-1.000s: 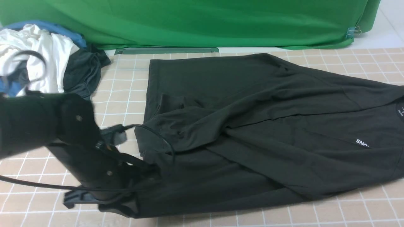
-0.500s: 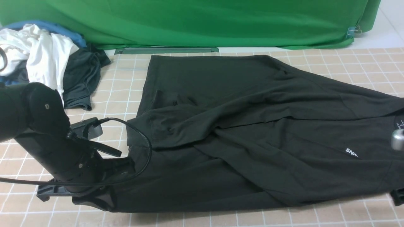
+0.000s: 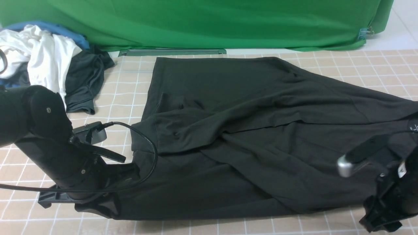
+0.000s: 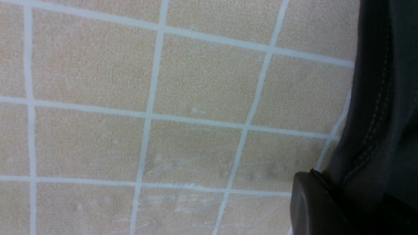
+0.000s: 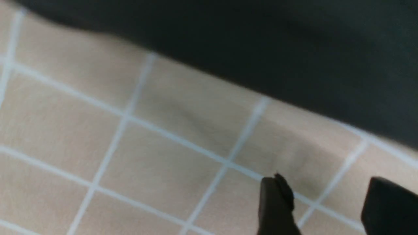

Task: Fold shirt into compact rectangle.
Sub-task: 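Grasp the near edge of the shirt at its hem and shoulder corners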

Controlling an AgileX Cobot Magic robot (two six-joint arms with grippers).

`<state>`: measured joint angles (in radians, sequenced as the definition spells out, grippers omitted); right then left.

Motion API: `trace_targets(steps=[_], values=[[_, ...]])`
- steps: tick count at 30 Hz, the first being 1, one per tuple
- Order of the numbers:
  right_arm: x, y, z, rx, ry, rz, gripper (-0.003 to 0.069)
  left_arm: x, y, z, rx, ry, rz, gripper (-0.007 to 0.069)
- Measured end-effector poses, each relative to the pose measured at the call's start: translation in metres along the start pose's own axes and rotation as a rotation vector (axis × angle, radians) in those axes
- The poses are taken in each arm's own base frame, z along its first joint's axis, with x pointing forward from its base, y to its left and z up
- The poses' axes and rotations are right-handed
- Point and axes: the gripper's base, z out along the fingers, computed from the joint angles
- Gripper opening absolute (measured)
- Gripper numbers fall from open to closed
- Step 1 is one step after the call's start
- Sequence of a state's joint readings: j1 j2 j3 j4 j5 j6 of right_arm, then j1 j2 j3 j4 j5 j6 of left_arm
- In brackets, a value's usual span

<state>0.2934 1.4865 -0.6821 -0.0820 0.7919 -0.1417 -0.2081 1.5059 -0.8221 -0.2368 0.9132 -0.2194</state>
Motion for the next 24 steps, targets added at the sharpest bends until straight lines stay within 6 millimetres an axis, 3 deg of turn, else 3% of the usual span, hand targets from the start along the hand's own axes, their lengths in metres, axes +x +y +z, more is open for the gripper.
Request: trace_targets(steps=[4,8,19,24], values=[[-0.009,0.016,-0.002,0.112,-0.051,-0.172,0.0377,0.000,0.000,0.000,0.000,0.000,0.000,0.0031],[-0.018,0.020,-0.004,0.176,-0.129,-0.262,0.0377,-0.001,0.000,0.000,0.003,-0.011,0.000,0.0031],[-0.018,0.015,0.010,0.219,-0.041,-0.297,0.0374,-0.002,0.000,0.000,-0.002,-0.019,0.005,0.0031],[-0.018,0.010,0.010,0.245,-0.038,-0.280,0.0329,-0.001,0.001,0.000,-0.008,-0.016,0.013,0.0031]])
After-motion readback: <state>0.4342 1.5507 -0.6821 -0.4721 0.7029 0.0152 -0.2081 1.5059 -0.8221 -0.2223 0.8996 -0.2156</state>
